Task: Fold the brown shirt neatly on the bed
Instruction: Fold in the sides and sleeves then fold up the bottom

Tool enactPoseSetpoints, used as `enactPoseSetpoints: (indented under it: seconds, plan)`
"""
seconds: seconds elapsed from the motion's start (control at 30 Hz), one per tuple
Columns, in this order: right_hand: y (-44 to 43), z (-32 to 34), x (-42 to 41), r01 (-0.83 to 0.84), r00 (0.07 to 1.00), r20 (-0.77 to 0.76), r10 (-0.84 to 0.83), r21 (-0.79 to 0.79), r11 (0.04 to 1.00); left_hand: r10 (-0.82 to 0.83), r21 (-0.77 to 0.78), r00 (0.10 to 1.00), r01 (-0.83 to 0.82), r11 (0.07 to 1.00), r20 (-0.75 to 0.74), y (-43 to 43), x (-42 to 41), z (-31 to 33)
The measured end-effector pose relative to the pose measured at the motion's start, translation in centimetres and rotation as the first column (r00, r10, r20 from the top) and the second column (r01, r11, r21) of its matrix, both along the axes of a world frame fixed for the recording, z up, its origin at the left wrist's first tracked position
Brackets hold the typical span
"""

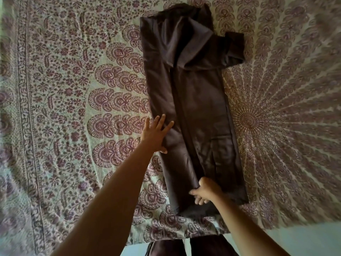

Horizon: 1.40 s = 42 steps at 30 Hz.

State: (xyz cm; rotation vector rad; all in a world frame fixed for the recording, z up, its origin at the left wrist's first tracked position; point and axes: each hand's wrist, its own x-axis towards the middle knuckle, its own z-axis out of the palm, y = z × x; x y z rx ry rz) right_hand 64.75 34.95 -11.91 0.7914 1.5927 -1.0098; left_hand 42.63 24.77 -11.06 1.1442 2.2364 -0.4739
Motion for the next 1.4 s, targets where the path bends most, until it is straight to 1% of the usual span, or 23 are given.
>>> enactPoseSetpoints:
  seconds: [0.1,0.17,0.23,0.27,0.3,0.37,0.4,0.43,0.57,0.63,0.7,0.73,0.8,0.87,0.93,1.0,1.07,1.1,1.13,1.2,1.3,1.37,1.4]
  plan:
    - [0.1,0.9,0.1,-0.197,0.976,0.087,0.199,-0.030,0.980,-0.009,-0.001,1.000,0.009,1.000,0.022,-0.5,1.8,-0.2]
    - [0.1,1.1,0.6,-0.204,0.967,0.134,0.217,-0.100,0.974,-0.046,-0.009,0.999,0.046,0.999,0.015,-0.9,3.0,-0.4]
    - [0.4,1.5,0.8,-0.162,0.970,0.157,0.183,-0.139,0.977,-0.098,-0.015,0.995,0.098,0.995,0.003,-1.2,3.9,-0.3]
    - [0.6,1.7,0.7,-0.136,0.980,0.134,0.149,-0.099,0.986,-0.122,-0.018,0.993,0.122,0.992,-0.001,-1.3,4.1,-0.2]
    - [0.8,1.8,0.6,-0.105,0.991,0.086,0.105,-0.012,0.994,-0.138,-0.017,0.990,0.138,0.990,-0.004,-1.4,4.3,-0.3]
    - [1.2,1.8,0.4,-0.055,0.997,-0.035,0.063,0.197,0.979,-0.145,-0.007,0.989,0.145,0.989,-0.005,-1.6,4.5,-0.3]
    - [1.1,1.7,0.2,-0.042,0.995,-0.080,0.064,0.249,0.968,-0.144,-0.001,0.990,0.144,0.990,-0.004,-1.7,4.5,-0.2]
    - [0.9,1.6,0.1,-0.040,0.992,-0.107,0.070,0.262,0.964,-0.144,0.005,0.990,0.144,0.990,-0.007,-1.7,4.4,-0.2]
    - [-0.1,1.7,-0.1,-0.076,0.988,-0.113,0.107,0.247,0.966,-0.176,0.034,0.984,0.175,0.984,0.005,-1.8,4.5,-0.1]
    - [0.0,1.8,-0.5,-0.164,0.977,-0.091,0.193,0.254,0.953,-0.231,0.038,0.973,0.231,0.972,-0.003,-2.0,4.5,-0.1]
    - [0.5,2.1,-1.0,-0.253,0.965,-0.013,0.261,0.203,0.946,-0.298,0.064,0.954,0.299,0.952,-0.015,-2.2,4.1,-0.1]
    - [0.8,2.5,-1.3,-0.294,0.956,0.028,0.293,0.158,0.943,-0.303,0.049,0.953,0.301,0.952,0.035,-2.2,3.7,0.2]
    - [1.7,2.9,-1.9,-0.327,0.945,0.061,0.322,0.105,0.939,-0.234,0.024,0.958,0.233,0.972,0.168,-1.5,2.5,1.3]
    - [2.7,3.2,-2.9,-0.279,0.960,0.028,0.278,0.106,0.954,-0.101,0.128,0.970,0.074,0.989,0.223,-0.2,1.1,2.6]
    - [3.7,3.2,-4.2,-0.207,0.977,-0.027,0.212,0.126,0.970,0.022,0.235,0.975,-0.075,0.969,0.220,1.1,0.0,3.1]
    - [4.5,3.1,-5.9,-0.117,0.982,-0.124,0.141,0.186,0.976,0.045,0.246,0.978,-0.095,0.965,0.202,2.0,-0.2,2.9]
    - [5.4,3.1,-7.6,-0.009,0.969,-0.233,0.080,0.289,0.957,-0.019,0.206,0.980,-0.023,0.978,0.200,2.5,0.4,2.4]
    - [5.9,3.0,-8.3,0.039,0.958,-0.280,0.060,0.335,0.941,-0.021,0.198,0.976,-0.023,0.980,0.216,2.5,0.8,2.0]
    - [6.5,2.8,-9.1,0.089,0.944,-0.326,0.038,0.364,0.927,0.010,0.215,0.971,-0.063,0.975,0.240,2.5,0.8,1.6]
    - [8.0,2.3,-10.7,0.201,0.913,-0.407,-0.033,0.378,0.904,0.130,0.266,0.941,-0.218,0.939,0.311,3.0,-0.3,1.1]
    - [10.9,2.5,-13.9,0.363,0.827,-0.550,-0.120,0.359,0.860,0.283,0.346,0.885,-0.414,0.842,0.370,5.3,-3.7,1.5]
    - [13.2,3.0,-16.6,0.465,0.762,-0.620,-0.189,0.319,0.826,0.325,0.391,0.874,-0.458,0.799,0.360,7.7,-6.4,2.3]
    - [14.5,3.1,-18.0,0.506,0.737,-0.647,-0.196,0.334,0.795,0.326,0.410,0.880,-0.454,0.791,0.344,9.1,-7.7,2.6]
